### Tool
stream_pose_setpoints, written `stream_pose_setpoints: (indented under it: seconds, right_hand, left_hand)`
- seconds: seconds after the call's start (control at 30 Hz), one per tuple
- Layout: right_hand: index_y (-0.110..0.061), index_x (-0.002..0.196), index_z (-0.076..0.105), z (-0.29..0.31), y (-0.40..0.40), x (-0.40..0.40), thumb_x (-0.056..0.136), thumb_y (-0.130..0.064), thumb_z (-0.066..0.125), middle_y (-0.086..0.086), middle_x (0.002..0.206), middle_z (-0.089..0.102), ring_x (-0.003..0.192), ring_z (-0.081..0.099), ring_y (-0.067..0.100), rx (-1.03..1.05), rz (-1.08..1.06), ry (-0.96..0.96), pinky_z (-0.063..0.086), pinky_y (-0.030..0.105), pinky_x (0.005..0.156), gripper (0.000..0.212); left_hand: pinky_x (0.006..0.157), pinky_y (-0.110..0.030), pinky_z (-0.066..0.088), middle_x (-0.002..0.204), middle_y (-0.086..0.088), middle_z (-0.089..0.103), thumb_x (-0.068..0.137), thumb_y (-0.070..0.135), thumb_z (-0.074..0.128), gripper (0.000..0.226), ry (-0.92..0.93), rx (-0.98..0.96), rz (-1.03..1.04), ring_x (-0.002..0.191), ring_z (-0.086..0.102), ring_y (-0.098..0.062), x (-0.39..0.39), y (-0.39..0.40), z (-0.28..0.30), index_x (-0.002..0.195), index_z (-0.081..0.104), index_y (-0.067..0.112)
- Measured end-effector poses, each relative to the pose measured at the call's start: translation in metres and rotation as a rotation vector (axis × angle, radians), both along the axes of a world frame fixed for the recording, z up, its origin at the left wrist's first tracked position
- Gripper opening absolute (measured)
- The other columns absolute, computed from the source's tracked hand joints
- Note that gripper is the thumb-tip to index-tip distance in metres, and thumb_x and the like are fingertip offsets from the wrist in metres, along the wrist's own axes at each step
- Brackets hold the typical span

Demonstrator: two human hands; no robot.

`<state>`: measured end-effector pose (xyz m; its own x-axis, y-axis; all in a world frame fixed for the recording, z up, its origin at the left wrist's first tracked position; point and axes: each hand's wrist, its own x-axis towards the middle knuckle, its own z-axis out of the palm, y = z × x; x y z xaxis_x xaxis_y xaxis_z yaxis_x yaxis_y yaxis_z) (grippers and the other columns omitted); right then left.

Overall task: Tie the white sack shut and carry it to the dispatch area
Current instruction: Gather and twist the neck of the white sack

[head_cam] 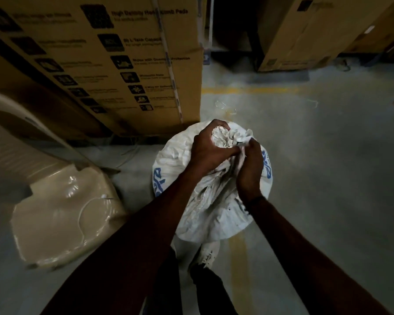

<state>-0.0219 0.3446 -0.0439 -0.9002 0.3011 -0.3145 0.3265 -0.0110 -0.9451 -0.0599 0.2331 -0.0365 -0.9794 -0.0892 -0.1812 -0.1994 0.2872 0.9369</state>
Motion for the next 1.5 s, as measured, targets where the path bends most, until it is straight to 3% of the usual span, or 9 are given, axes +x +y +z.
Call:
stream_pose_setpoints:
  seconds: [0.17,0.27,0.53,0.63,0.73,0.9,1.03,1.3,1.5]
  right_hand:
    - [-0.011,0.162,0.011,-0.024,-0.004,0.056,0.068,-0.049,0.086,0.008,0.168,0.026,0.157,0.026,0.021,0.218,0.317,0.136,0.022,0.045,0.130,0.126]
    - [-0.027,0.149,0.024,-0.021,-0.019,0.044,0.053,-0.057,0.097,0.000,0.151,0.048,0.143,0.049,0.016,0.344,0.297,0.217,0.040,0.046,0.121,0.125]
    - [-0.001,0.151,0.035,-0.030,-0.052,0.019,0.058,-0.052,0.085,0.006,0.133,0.061,0.126,0.059,0.016,0.348,0.124,0.248,0.039,0.012,0.109,0.117]
    - [-0.001,0.146,0.043,-0.034,-0.037,0.007,0.063,-0.036,0.095,-0.002,0.123,0.065,0.114,0.061,0.004,0.346,0.250,0.273,0.040,0.002,0.097,0.104]
    - [-0.011,0.135,0.055,-0.031,-0.024,-0.006,0.070,-0.028,0.083,0.002,0.124,0.067,0.119,0.063,0.009,0.320,0.460,0.273,0.049,0.020,0.103,0.073]
    - [-0.015,0.131,0.067,-0.027,-0.013,-0.026,0.071,-0.030,0.093,0.000,0.134,0.067,0.118,0.060,-0.008,0.476,0.778,0.148,0.045,0.014,0.108,0.067]
    - [-0.013,0.136,0.059,-0.038,-0.016,-0.008,0.054,-0.031,0.097,0.000,0.129,0.069,0.119,0.067,0.009,0.301,0.496,0.093,0.054,0.038,0.108,0.093]
    - [-0.007,0.150,0.045,-0.049,-0.053,0.075,0.058,-0.050,0.099,0.001,0.149,0.055,0.143,0.049,0.012,0.540,0.065,0.277,0.036,0.031,0.122,0.115]
    - [-0.014,0.126,0.065,-0.067,-0.043,0.046,0.084,-0.035,0.077,0.004,0.116,0.076,0.111,0.072,0.020,0.599,-0.148,0.276,0.056,0.039,0.096,0.049]
  left_hand:
    - [0.083,-0.030,0.054,0.100,0.015,0.071,0.052,0.034,0.099,0.061,-0.092,-0.042,-0.024,0.094,0.067,-0.007,0.009,-0.001,0.004,0.102,0.065,0.029]
    - [0.078,-0.024,0.052,0.094,0.016,0.066,0.054,0.028,0.101,0.066,-0.211,-0.004,-0.003,0.088,0.064,-0.006,0.011,-0.008,0.008,0.108,0.063,0.025]
    - [0.100,-0.041,0.058,0.126,-0.011,0.069,0.041,0.025,0.095,0.106,-0.441,0.223,-0.120,0.110,0.069,-0.020,-0.001,-0.033,0.034,0.136,0.047,0.016]
    - [0.114,-0.040,0.049,0.158,-0.008,0.046,0.044,0.026,0.101,0.139,-0.380,-0.129,-0.481,0.141,0.050,-0.025,-0.008,-0.067,0.046,0.160,0.026,0.023]
    - [0.129,-0.041,0.021,0.173,-0.005,0.006,0.042,0.048,0.103,0.156,-0.142,-0.531,-0.791,0.160,0.009,-0.026,-0.016,-0.086,0.043,0.161,0.003,0.042]
    - [0.111,-0.038,0.046,0.140,-0.004,0.041,0.051,0.073,0.089,0.104,0.099,-0.680,-0.915,0.135,0.046,-0.027,-0.031,-0.087,0.019,0.141,0.047,0.042]
    - [0.081,-0.032,0.050,0.111,0.005,0.035,0.055,0.084,0.078,0.091,0.242,-0.764,-0.941,0.100,0.052,-0.020,-0.041,-0.084,0.017,0.129,0.050,0.039]
    - [0.066,-0.032,0.029,0.073,0.006,0.038,0.070,0.079,0.070,0.064,0.363,-0.856,-0.661,0.078,0.052,-0.028,-0.020,-0.047,0.018,0.067,0.036,0.025]
    - [0.069,-0.031,0.040,0.100,-0.011,0.064,0.076,0.072,0.072,0.061,0.029,-0.746,-0.519,0.094,0.064,-0.027,-0.007,-0.019,0.017,0.091,0.065,0.013]
